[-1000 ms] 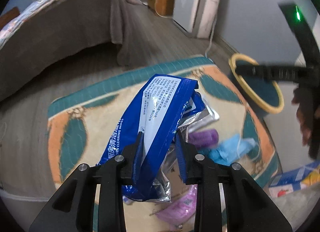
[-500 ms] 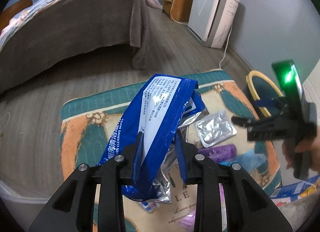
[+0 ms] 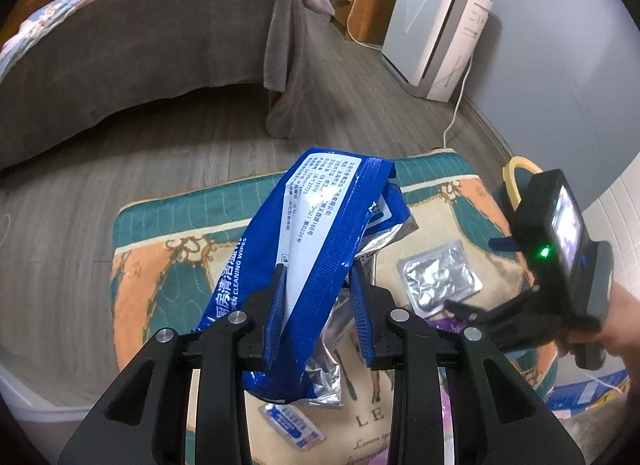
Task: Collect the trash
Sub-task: 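Lift the wipes packet with left tool while right tool grasps the silver foil tray, then carry the foil tray over the bin with right tool while left tool opens, releasing the wipes packet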
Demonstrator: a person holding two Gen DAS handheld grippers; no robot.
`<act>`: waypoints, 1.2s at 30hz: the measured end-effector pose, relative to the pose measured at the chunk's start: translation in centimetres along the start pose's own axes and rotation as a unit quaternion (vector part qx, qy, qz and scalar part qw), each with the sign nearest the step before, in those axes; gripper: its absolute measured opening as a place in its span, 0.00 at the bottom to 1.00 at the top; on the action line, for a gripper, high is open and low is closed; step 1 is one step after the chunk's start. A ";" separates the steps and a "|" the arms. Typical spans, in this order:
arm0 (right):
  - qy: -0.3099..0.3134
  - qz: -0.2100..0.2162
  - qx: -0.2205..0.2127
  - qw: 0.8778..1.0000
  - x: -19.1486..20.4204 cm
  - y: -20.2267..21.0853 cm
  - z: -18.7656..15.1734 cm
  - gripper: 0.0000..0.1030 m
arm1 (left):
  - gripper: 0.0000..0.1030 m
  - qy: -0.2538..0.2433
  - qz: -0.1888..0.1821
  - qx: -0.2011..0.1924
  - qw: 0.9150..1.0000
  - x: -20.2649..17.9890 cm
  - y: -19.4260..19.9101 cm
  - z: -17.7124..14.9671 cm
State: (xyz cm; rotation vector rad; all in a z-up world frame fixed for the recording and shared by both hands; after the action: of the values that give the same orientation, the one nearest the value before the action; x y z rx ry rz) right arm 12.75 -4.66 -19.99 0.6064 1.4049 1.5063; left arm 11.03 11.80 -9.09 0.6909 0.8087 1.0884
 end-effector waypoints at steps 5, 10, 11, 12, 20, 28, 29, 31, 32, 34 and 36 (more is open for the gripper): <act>0.009 0.007 0.001 1.000 0.6 -1.0 1.0 0.94 | 0.31 0.010 -0.001 0.004 1.000 0.6 -0.8 0.5; 0.003 0.012 -0.008 1.000 0.8 -1.6 2.5 0.94 | 0.31 0.027 -0.004 0.012 1.000 1.4 -1.9 0.9; 0.001 0.013 -0.008 1.000 1.0 -1.8 2.7 0.94 | 0.31 0.030 -0.005 0.015 0.999 1.6 -2.2 1.0; -0.002 0.018 -0.007 1.000 1.1 -1.9 2.9 0.94 | 0.31 0.032 -0.006 0.016 0.999 1.8 -2.4 1.1; 0.022 0.039 0.019 0.999 1.8 -1.9 2.5 0.94 | 0.31 0.052 -0.024 0.020 0.998 2.0 -3.2 1.2; 0.015 0.044 0.014 0.999 1.7 -0.8 3.0 0.66 | 0.31 0.051 -0.019 0.021 0.998 1.1 -3.0 0.6; 0.007 0.046 0.011 0.999 1.8 -0.3 2.9 0.66 | 0.31 0.050 -0.016 0.019 0.998 1.0 -2.9 0.6; -0.009 0.044 0.001 0.999 0.7 0.3 3.1 0.66 | 0.31 0.044 -0.011 0.014 0.999 0.6 -2.4 0.6; -0.017 0.043 -0.005 0.999 0.3 0.8 3.1 0.66 | 0.31 0.043 -0.010 0.013 0.999 0.5 -2.3 0.5; -0.033 0.035 -0.022 0.999 -0.1 1.8 2.5 0.66 | 0.31 0.042 -0.009 0.011 0.999 0.2 -2.1 0.4; -0.042 0.024 -0.039 0.998 -0.9 3.0 2.2 0.66 | 0.31 0.041 -0.008 0.011 0.999 -0.2 -2.0 0.2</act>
State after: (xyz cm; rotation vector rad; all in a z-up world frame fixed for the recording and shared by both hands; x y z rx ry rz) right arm 14.13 -4.08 -16.47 0.6513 1.2683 1.5483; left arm 12.15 10.90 -10.58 0.6599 0.8960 1.1008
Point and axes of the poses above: each gripper's, at about its wrist camera, not at the fingertips, and y roughly against the way its jaws point, x to its left, z to its top, the point moved 4 cm from there along -y, roughly the way its jaws point, and after that the axes turned 6 degrees about -z, right-handed, at the moved point
